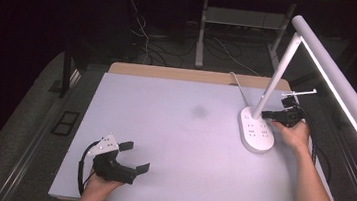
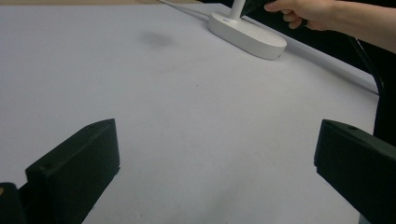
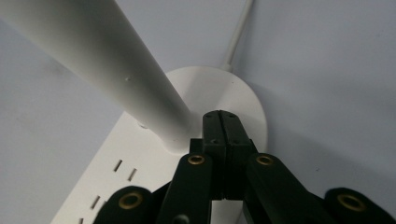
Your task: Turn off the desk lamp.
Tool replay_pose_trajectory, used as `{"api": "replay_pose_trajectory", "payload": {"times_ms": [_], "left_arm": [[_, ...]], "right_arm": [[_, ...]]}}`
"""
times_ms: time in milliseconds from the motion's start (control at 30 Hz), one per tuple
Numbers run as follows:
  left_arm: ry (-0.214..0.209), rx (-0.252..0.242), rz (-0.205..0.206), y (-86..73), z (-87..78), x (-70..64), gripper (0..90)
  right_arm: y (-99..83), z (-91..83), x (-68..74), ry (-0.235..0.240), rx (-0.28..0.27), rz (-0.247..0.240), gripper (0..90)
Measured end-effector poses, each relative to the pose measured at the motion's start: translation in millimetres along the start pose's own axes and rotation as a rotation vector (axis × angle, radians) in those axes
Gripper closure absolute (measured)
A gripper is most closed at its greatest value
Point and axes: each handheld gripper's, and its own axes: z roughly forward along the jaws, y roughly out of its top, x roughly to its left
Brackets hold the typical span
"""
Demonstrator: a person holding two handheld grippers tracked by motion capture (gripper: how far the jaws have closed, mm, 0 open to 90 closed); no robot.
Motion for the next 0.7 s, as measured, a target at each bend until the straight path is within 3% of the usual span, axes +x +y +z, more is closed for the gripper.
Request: {"api": "replay_pose_trajectory", "payload": {"times_ms": [700], "left_arm": [[-0.006,0.003,0.002,-0.1,-0.2,-0.9,0.0]], "right_arm": [[-1.9,1.2,1.2,0.003,-0.018,0.049,90.0]]}}
